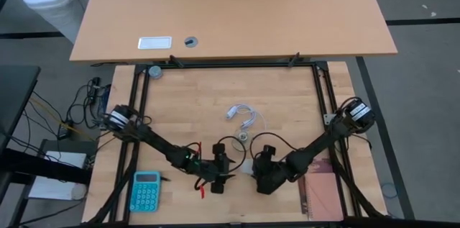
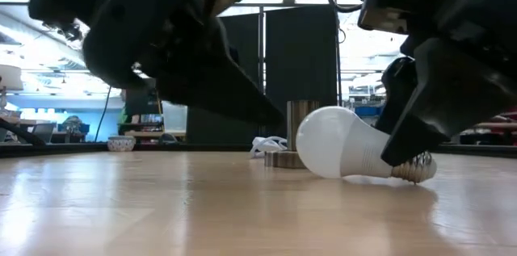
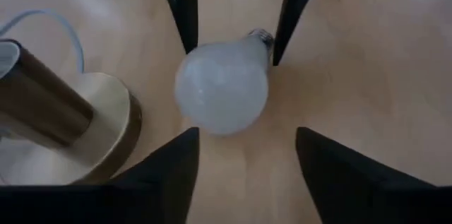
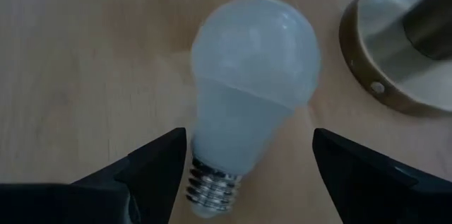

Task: Screw lightbulb
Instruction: Insert the white lightbulb into the lamp socket

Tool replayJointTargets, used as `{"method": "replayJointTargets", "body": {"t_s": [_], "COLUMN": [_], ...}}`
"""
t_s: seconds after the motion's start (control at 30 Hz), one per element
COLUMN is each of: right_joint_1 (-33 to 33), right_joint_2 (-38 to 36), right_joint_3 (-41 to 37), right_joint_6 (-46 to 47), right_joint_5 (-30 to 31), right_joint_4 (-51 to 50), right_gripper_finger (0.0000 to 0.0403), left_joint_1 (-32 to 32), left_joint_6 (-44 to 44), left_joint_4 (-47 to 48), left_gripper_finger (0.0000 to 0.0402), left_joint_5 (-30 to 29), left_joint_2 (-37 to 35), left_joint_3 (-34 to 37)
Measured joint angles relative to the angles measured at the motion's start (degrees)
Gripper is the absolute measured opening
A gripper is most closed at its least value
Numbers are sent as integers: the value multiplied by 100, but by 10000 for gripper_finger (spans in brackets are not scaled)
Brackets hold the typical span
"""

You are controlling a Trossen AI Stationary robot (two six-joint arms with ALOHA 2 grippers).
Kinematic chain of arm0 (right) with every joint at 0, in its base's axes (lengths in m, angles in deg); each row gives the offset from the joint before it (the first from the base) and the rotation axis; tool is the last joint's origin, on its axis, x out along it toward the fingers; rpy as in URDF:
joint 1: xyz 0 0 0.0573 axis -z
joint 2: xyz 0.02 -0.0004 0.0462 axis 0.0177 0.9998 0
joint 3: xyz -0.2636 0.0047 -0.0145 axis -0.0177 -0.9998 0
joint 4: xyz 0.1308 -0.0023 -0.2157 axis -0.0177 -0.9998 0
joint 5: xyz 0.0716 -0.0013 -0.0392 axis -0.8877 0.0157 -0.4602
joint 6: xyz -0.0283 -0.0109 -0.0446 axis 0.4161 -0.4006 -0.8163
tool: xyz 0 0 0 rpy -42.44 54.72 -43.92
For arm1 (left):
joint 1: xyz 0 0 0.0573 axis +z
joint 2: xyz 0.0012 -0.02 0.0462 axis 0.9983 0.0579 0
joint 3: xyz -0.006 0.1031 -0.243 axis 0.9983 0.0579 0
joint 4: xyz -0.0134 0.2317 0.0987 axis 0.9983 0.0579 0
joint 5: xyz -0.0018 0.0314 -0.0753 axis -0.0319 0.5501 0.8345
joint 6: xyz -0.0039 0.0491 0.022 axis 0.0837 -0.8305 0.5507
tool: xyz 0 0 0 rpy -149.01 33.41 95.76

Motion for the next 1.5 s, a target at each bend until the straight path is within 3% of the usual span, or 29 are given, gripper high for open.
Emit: {"method": "replayJointTargets", "body": {"t_s": [0.3,0.5,0.77,1.1,1.3,1.5], "right_joint_1": [-4,-2,-4,164,180,179], "right_joint_2": [-2,-2,-2,-2,-2,-2], "right_joint_3": [-135,-243,-243,-243,-243,-243], "right_joint_6": [-523,-617,-823,-1234,-1286,-1448], "right_joint_5": [-165,-167,-126,-151,-198,-386], "right_joint_4": [373,611,691,957,973,1049], "right_gripper_finger": [307,307,307,307,307,307], "left_joint_1": [37,38,37,6,-2,83], "left_joint_6": [-8,-214,-173,-333,-173,-476], "left_joint_4": [-564,-979,-2909,-3091,-4164,-4500], "left_gripper_finger": [328,331,331,332,331,331], "left_joint_5": [-18,-156,-167,-95,-173,-207], "left_joint_2": [454,514,516,572,1318,1372], "left_joint_3": [39,125,1096,1128,1165,1109]}}
